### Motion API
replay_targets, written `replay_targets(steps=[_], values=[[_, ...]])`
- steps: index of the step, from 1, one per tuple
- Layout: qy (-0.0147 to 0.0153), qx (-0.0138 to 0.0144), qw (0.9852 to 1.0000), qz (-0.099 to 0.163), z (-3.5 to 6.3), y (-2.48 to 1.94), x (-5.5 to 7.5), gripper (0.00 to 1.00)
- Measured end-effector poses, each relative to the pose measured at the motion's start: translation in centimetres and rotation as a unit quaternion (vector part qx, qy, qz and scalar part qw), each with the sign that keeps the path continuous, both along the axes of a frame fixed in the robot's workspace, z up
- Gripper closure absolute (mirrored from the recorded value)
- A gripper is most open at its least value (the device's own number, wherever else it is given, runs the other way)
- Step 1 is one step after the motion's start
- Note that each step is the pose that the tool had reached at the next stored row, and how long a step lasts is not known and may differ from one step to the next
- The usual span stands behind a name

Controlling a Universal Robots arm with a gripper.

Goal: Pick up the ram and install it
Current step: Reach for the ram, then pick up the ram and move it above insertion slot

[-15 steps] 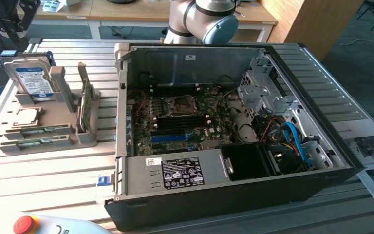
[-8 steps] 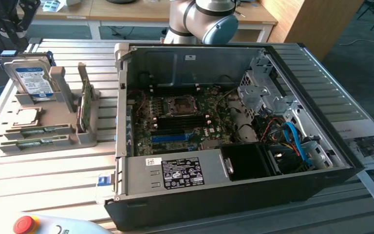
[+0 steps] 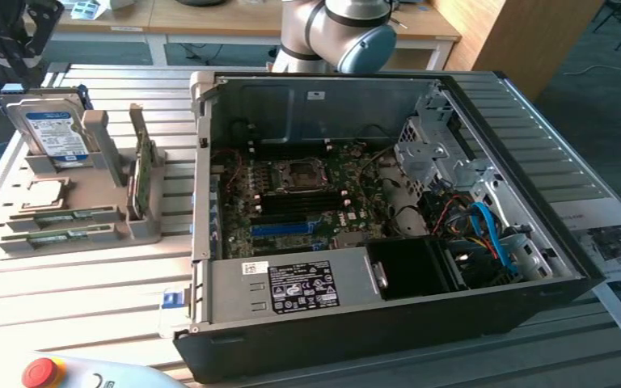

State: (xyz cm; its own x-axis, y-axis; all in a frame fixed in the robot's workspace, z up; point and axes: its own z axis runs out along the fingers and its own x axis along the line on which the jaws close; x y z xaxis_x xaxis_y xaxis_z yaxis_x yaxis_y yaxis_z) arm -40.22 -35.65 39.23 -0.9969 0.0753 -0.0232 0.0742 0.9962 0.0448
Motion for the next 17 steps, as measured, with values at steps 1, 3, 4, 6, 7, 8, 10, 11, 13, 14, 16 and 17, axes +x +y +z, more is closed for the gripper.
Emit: replay_targets(steps=[1, 3, 4, 6, 7, 8, 10, 11, 13, 14, 16, 17], values=[[0.0, 0.0, 1.0, 0.0, 0.0, -0.12, -0.02, 0.9], [0.0, 0.0, 1.0, 0.0, 0.0, -0.35, -0.05, 0.9], [-0.0001, 0.0, 1.0, 0.0, -0.01, -0.48, -0.07, 0.9], [0.0, 0.0, 1.0, 0.0, 0.0, -0.68, -0.1, 0.9], [0.0, 0.0, 1.0, 0.0, 0.0, -0.69, -0.1, 0.9], [0.0, 0.0, 1.0, 0.0, 0.0, -0.69, -0.1, 0.9], [0.0, 0.0, 1.0, 0.0, 0.0, -0.69, -0.1, 0.9], [0.0, 0.0, 1.0, 0.0, 0.0, -0.69, -0.11, 0.9], [0.0, 0.0, 1.0, 0.0, 0.0, -0.7, -0.1, 0.9], [-0.0001, 0.0, 1.0, 0.0, 0.0, -0.7, -0.1, 0.9], [0.0, 0.0, 1.0, 0.0, 0.0, -0.7, -0.1, 0.9], [0.0, 0.0, 1.0, 0.0, 0.0, -0.7, -0.1, 0.9]])
